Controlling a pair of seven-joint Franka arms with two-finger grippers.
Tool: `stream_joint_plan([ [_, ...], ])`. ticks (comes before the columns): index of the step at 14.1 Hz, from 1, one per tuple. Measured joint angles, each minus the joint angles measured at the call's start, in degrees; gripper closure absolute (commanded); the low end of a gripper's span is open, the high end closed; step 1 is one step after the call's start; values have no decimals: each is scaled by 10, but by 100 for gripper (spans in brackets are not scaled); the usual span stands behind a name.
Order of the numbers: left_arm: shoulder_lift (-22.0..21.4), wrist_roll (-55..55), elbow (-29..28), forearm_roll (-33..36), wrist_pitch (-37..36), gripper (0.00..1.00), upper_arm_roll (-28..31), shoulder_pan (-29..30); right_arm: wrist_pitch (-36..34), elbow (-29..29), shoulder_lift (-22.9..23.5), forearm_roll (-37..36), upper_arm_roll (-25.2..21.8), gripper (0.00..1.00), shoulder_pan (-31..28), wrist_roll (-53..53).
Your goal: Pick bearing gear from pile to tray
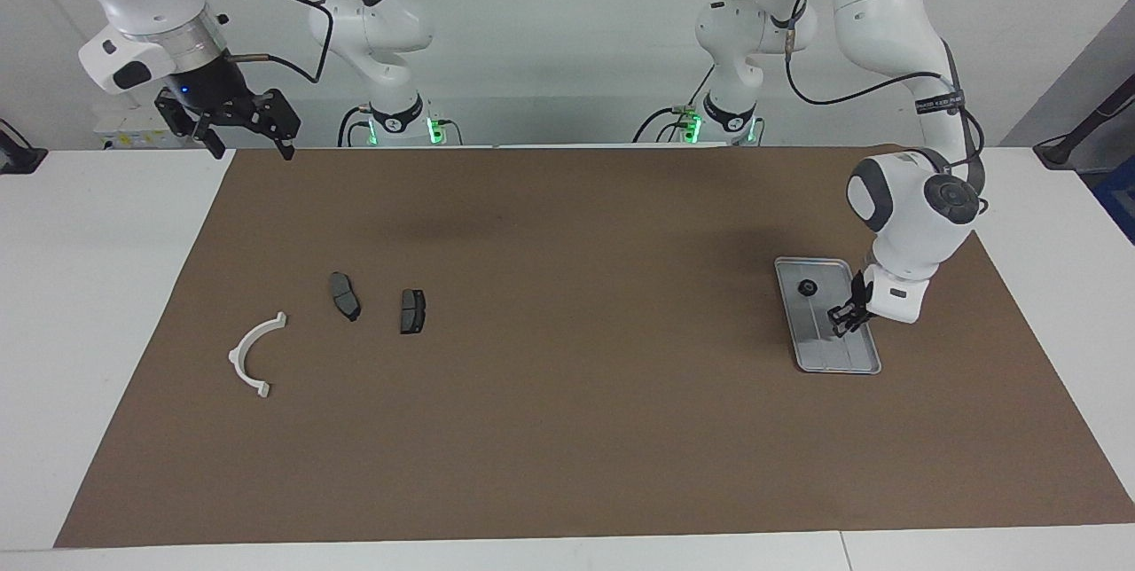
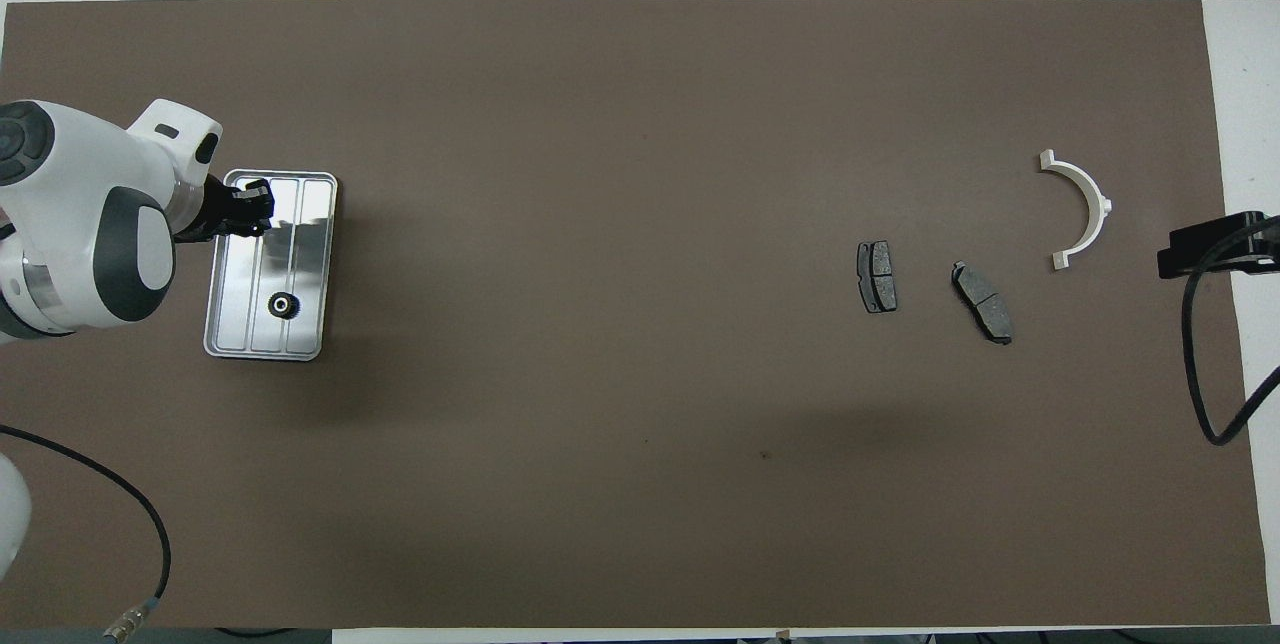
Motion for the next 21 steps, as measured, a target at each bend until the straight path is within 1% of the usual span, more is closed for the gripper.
stream_joint_plan([
  [1,0,0,-10,0,13,81,0,0,0,0,0,-1,0,0,0,0],
  [2,0,0,-17,0,21,67,0,0,0,0,0,-1,0,0,0,0],
  [3,0,1,-21,0,26,46,-1,0,0,0,0,-1,0,0,0,0],
  [4,0,1,-22,0,28,5,-1,0,0,0,0,-1,0,0,0,0],
  [5,0,1,-22,0,30,0,-1,0,0,0,0,-1,0,0,0,0],
  [9,-8,1,-12,0,19,0,-1,0,0,0,0,-1,0,0,0,0],
  [11,-27,1,15,0,-42,0,-1,0,0,0,0,-1,0,0,0,0],
  [14,-95,1,45,0,-152,0,-1,0,0,0,0,-1,0,0,0,0],
  [16,-152,2,49,0,-218,0,-1,0,0,0,0,-1,0,0,0,0],
  [18,-197,3,51,0,-268,0,-2,0,0,0,0,-1,0,0,0,0],
  [20,-230,3,65,0,-331,0,-1,0,0,-1,0,-1,0,0,0,0],
  [21,-238,4,83,0,-376,0,3,0,0,-1,0,-1,0,0,0,0],
])
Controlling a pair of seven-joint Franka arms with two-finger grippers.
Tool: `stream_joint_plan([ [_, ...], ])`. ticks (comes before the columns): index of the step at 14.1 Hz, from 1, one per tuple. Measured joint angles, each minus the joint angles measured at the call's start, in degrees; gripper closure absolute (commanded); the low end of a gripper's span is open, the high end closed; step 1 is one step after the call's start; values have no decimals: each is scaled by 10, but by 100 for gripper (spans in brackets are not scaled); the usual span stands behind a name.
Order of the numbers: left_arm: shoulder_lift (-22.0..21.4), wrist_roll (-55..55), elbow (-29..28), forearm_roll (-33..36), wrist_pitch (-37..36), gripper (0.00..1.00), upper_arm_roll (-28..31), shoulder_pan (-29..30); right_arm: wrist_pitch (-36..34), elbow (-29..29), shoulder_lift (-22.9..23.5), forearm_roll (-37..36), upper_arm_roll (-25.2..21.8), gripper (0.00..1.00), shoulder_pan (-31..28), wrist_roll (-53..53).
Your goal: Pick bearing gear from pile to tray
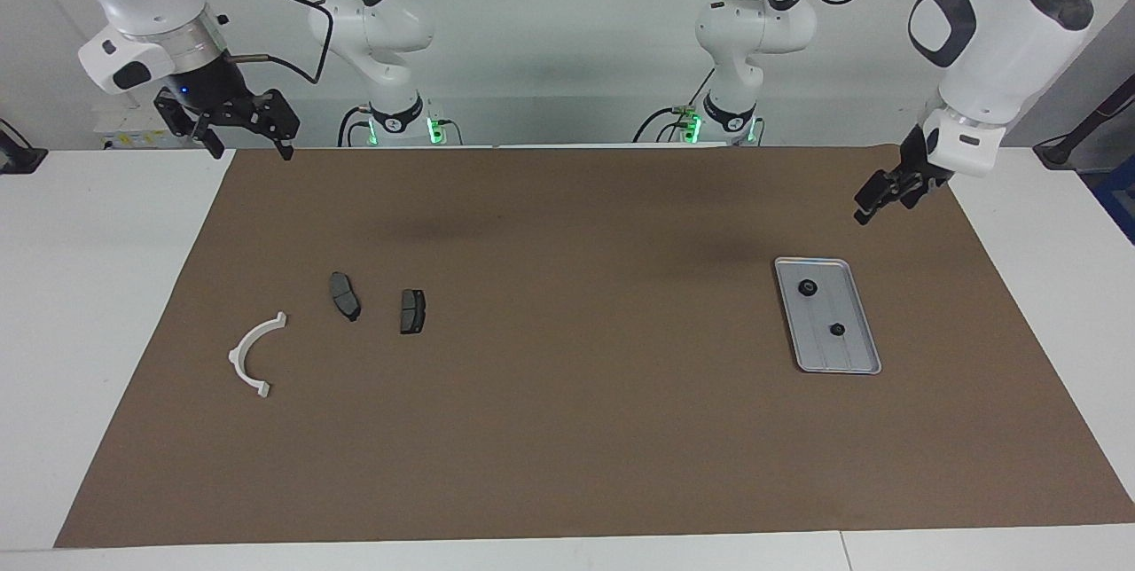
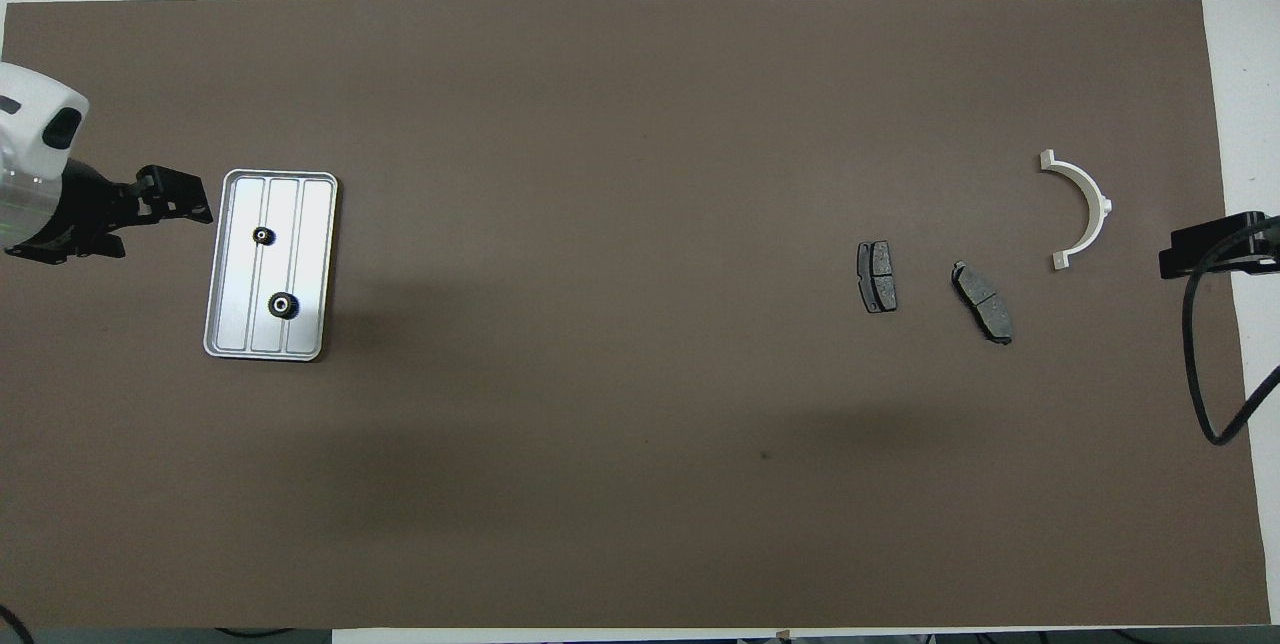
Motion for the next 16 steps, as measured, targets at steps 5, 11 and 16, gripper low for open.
stream_joint_plan([
  [5,5,28,118,0,-136,0,-22,30,-2,-1,0,0,0,0,0,0],
  [11,10,54,76,0,-50,0,-41,37,-3,-1,0,0,1,0,0,0],
  [16,16,60,60,0,-12,0,-46,44,-3,-1,0,0,0,0,0,0],
])
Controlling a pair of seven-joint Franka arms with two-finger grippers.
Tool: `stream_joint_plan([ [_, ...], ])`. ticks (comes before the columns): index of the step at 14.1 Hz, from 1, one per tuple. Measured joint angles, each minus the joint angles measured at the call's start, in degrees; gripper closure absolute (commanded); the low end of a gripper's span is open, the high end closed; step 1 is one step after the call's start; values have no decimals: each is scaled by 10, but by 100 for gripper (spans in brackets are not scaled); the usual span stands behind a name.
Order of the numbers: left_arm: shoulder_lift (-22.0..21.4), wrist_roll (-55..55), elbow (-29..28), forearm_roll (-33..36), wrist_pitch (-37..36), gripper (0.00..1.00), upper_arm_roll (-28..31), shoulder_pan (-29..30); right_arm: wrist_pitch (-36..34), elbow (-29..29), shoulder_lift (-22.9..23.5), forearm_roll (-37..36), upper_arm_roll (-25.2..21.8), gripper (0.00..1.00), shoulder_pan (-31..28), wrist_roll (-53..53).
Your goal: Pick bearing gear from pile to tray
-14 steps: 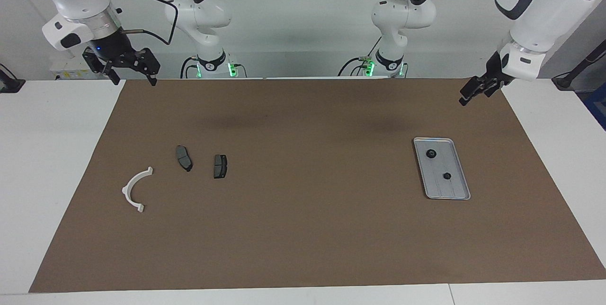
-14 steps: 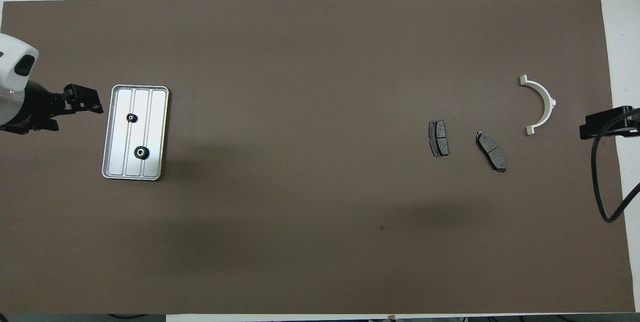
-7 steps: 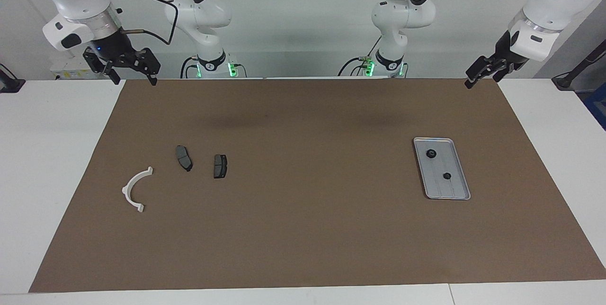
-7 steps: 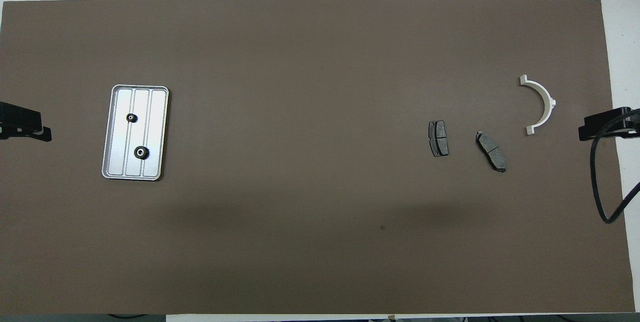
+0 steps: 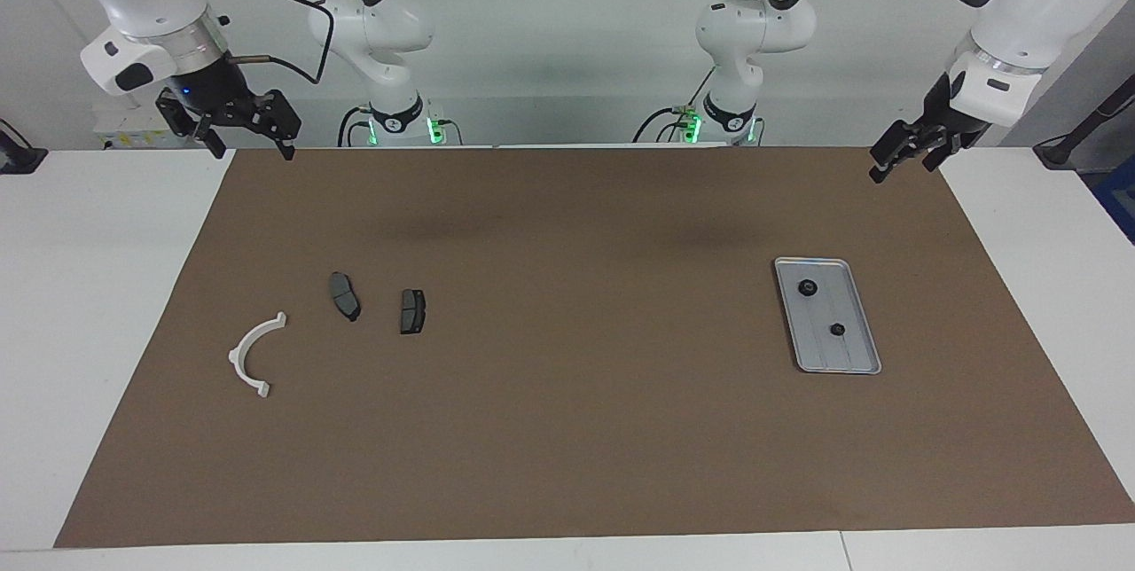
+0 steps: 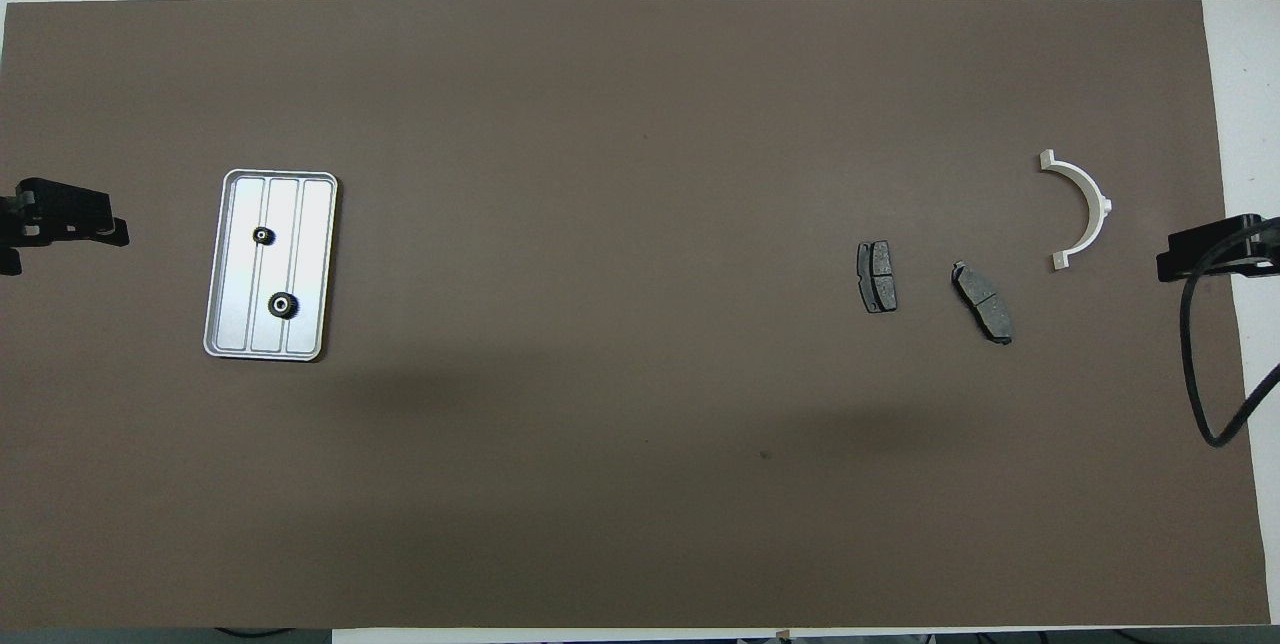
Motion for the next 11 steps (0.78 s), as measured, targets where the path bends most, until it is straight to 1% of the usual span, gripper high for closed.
stream_joint_plan([
  [3,7,0,12,0,-9,0,-3,0,0,0,0,0,0,0,0,0],
  [11,8,1,12,0,-12,0,-6,0,0,1,-2,0,0,0,0,0],
])
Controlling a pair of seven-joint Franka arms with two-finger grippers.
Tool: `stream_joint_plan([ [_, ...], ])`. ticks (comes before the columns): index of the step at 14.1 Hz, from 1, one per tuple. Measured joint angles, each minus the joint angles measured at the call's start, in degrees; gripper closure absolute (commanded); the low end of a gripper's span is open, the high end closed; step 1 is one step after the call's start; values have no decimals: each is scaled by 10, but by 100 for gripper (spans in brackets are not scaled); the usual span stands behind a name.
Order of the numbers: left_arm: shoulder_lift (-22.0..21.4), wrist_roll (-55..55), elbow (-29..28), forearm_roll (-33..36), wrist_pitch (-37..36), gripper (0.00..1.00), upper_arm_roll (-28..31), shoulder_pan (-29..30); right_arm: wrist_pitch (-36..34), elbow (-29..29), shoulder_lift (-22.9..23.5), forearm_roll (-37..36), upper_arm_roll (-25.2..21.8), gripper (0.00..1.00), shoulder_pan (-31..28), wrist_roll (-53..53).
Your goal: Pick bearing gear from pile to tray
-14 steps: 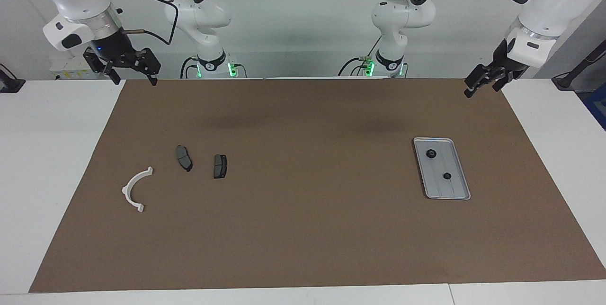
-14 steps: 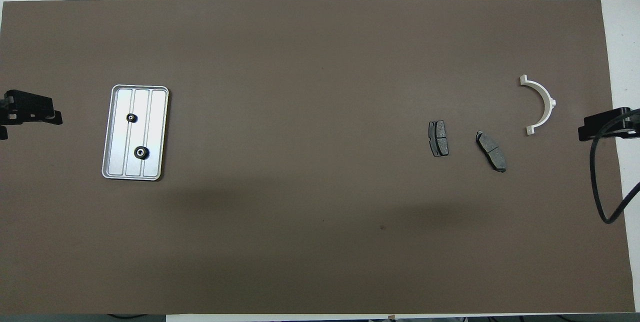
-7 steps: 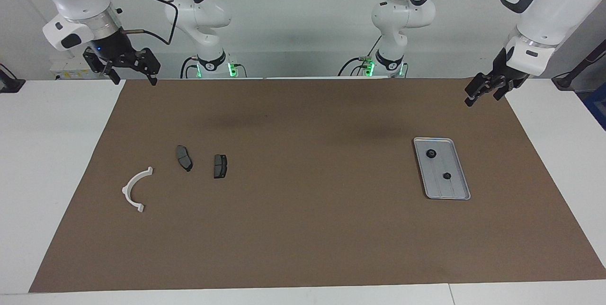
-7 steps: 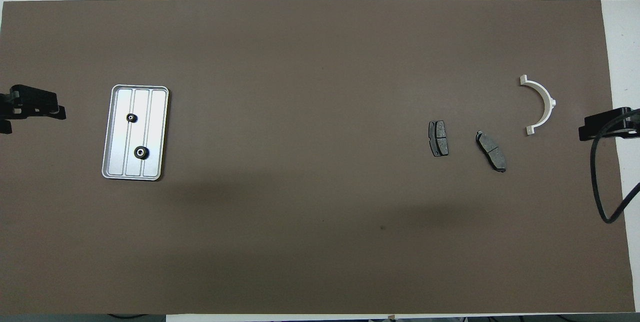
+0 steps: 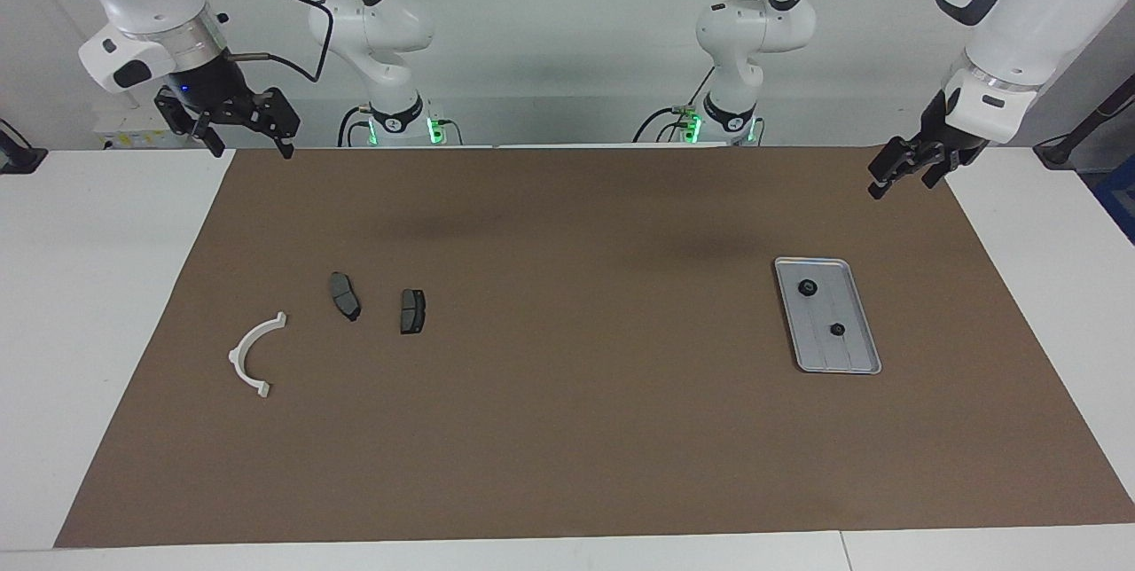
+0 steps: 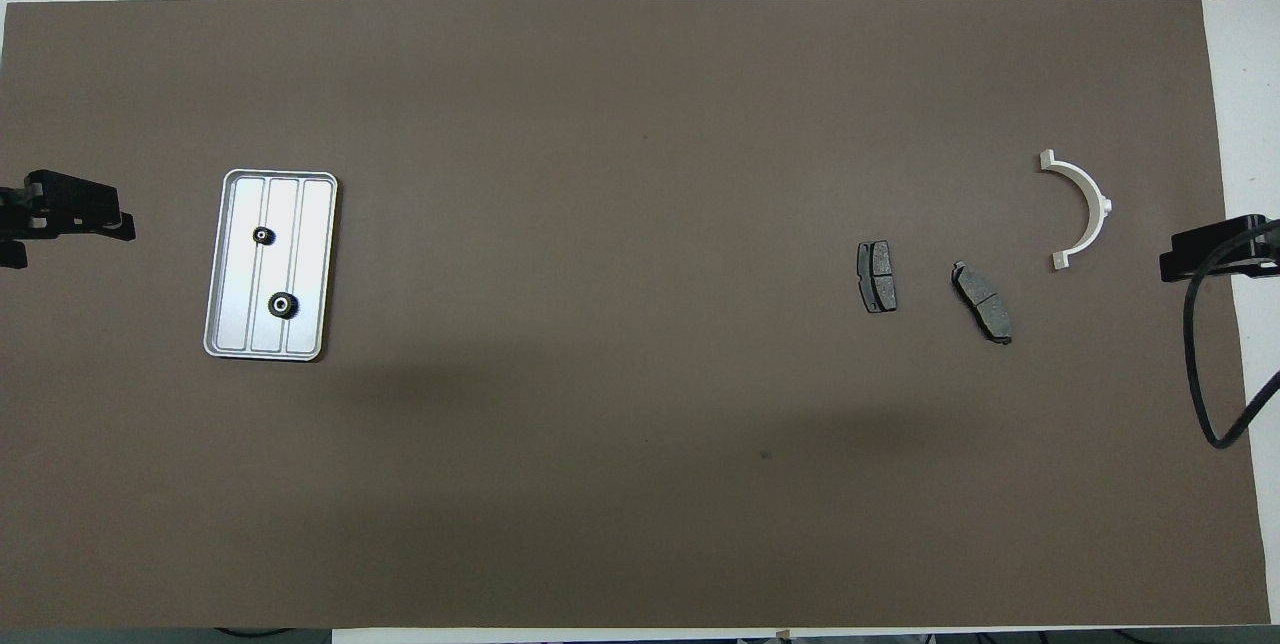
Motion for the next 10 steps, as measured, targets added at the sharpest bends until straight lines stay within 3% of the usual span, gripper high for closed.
stream_joint_plan([
  [10,0,3,5,0,4,0,0,0,11,3,0,0,1,0,1,0],
])
